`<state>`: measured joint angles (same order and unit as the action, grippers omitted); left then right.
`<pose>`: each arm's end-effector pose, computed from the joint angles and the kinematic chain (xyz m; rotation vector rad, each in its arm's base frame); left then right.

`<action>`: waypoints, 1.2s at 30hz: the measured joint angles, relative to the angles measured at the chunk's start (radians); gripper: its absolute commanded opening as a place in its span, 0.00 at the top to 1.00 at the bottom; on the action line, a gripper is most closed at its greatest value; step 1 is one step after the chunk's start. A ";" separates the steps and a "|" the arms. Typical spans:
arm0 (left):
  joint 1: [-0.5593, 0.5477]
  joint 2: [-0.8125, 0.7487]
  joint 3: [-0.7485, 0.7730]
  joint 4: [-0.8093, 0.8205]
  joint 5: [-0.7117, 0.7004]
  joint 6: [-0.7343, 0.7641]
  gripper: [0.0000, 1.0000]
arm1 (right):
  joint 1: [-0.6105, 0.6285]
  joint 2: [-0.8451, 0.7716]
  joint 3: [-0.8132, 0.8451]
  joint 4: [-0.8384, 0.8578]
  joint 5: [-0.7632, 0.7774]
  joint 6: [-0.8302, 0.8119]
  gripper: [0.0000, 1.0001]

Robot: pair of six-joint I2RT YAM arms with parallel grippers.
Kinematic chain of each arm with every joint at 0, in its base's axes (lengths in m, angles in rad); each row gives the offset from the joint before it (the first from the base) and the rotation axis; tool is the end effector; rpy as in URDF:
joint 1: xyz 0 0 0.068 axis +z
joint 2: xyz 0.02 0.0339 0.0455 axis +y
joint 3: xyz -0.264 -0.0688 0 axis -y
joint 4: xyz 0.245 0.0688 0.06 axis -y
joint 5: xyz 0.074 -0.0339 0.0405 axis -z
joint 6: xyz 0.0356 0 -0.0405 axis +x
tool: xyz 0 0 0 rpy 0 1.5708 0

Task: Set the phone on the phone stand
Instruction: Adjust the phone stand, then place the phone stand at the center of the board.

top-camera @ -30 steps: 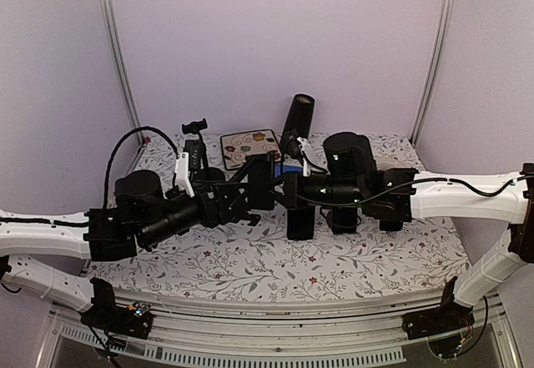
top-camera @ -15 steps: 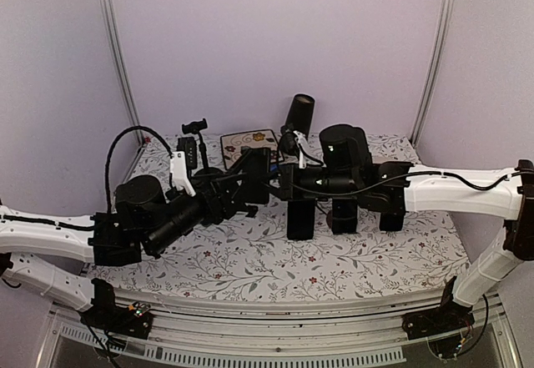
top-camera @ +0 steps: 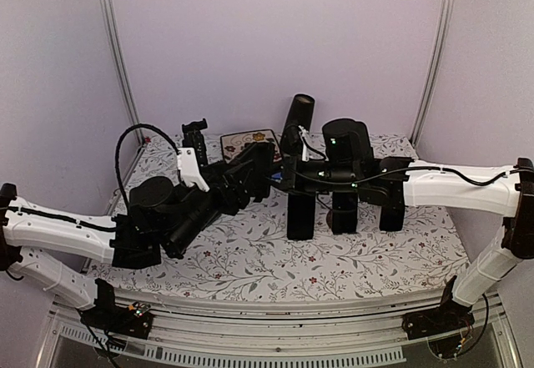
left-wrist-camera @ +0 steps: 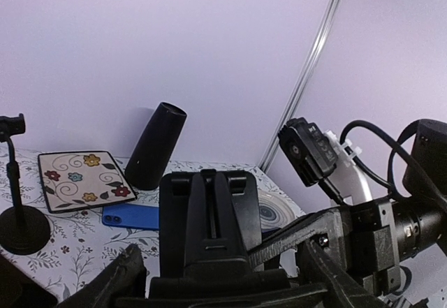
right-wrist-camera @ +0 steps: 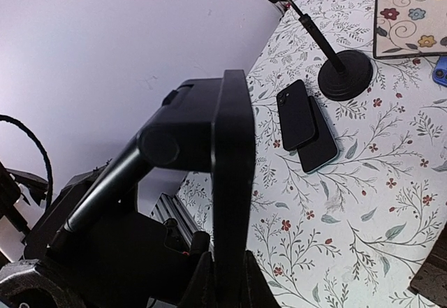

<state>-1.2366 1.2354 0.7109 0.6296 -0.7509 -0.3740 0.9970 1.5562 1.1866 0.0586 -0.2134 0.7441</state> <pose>0.1130 -0.2515 0.3025 0.0286 1.5396 -0.7448 0.1944 0.3147 0.3116 -0.4317 2.0828 1.3284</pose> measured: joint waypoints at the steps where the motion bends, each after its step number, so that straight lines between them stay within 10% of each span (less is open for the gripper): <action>1: -0.001 0.017 0.006 0.015 -0.010 0.008 1.00 | -0.005 0.000 0.000 -0.003 -0.002 0.003 0.97; 9: -0.010 0.064 0.027 0.069 -0.058 0.046 1.00 | -0.013 -0.003 0.000 -0.008 -0.006 0.027 0.95; 19: -0.002 0.087 0.059 0.056 -0.094 0.043 1.00 | 0.014 -0.040 -0.034 -0.051 -0.059 -0.017 0.35; 36: 0.011 0.069 0.059 -0.274 -0.129 -0.181 1.00 | 0.010 -0.280 -0.079 -0.171 0.149 -0.116 0.07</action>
<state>-1.2259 1.3045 0.7696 0.3557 -0.8803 -0.5549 1.0065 1.2758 1.1072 -0.1120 -0.0647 0.6281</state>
